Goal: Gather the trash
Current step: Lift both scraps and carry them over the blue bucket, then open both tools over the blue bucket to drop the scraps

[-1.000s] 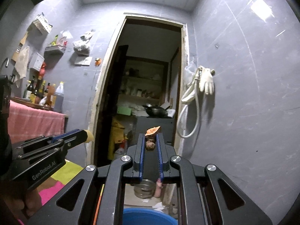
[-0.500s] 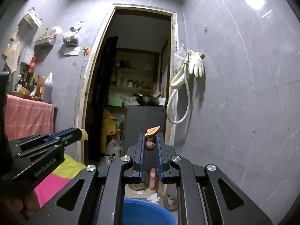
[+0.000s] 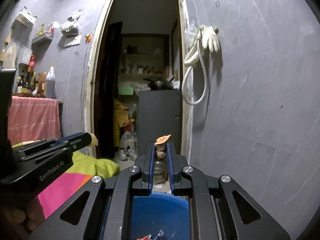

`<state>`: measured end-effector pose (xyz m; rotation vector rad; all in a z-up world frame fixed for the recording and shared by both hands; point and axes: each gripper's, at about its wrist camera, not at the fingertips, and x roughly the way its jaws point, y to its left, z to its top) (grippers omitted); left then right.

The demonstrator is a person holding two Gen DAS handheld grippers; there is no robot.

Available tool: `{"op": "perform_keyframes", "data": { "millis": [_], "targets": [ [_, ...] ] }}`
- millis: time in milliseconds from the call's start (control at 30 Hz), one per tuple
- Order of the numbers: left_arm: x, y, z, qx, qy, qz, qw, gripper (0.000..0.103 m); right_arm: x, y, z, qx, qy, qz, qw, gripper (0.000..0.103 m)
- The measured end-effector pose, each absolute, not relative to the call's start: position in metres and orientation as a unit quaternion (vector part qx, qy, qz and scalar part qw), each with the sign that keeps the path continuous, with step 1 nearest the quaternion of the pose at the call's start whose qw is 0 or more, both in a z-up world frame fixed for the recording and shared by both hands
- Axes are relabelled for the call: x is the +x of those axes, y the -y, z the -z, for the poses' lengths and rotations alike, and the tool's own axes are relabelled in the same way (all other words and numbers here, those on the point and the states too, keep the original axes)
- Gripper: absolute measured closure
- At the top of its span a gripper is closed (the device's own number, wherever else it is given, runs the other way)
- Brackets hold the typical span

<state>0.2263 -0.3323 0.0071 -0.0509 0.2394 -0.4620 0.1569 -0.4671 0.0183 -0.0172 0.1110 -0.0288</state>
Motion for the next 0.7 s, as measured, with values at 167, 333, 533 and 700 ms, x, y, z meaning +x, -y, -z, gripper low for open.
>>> {"op": "perform_keyframes", "data": {
  "millis": [167, 333, 533, 700],
  "targets": [
    [0.237, 0.33, 0.005, -0.03, -0.151, 0.228, 0.961, 0.098, 0.164, 0.466, -0.006, 0.005, -0.083, 0.001, 0.997, 0.093],
    [0.245, 0.328, 0.014, -0.035, -0.181, 0.235, 0.954, 0.098, 0.17, 0.466, 0.001, 0.013, -0.103, -0.006, 0.995, 0.093],
    [0.256, 0.328, 0.024, -0.042, -0.22, 0.252, 0.941, 0.098, 0.179, 0.472, 0.008, 0.027, -0.127, -0.012, 0.992, 0.092],
    [0.265, 0.326, 0.029, -0.05, -0.247, 0.258, 0.933, 0.098, 0.183, 0.476, 0.012, 0.036, -0.142, -0.016, 0.989, 0.092]
  ]
}}
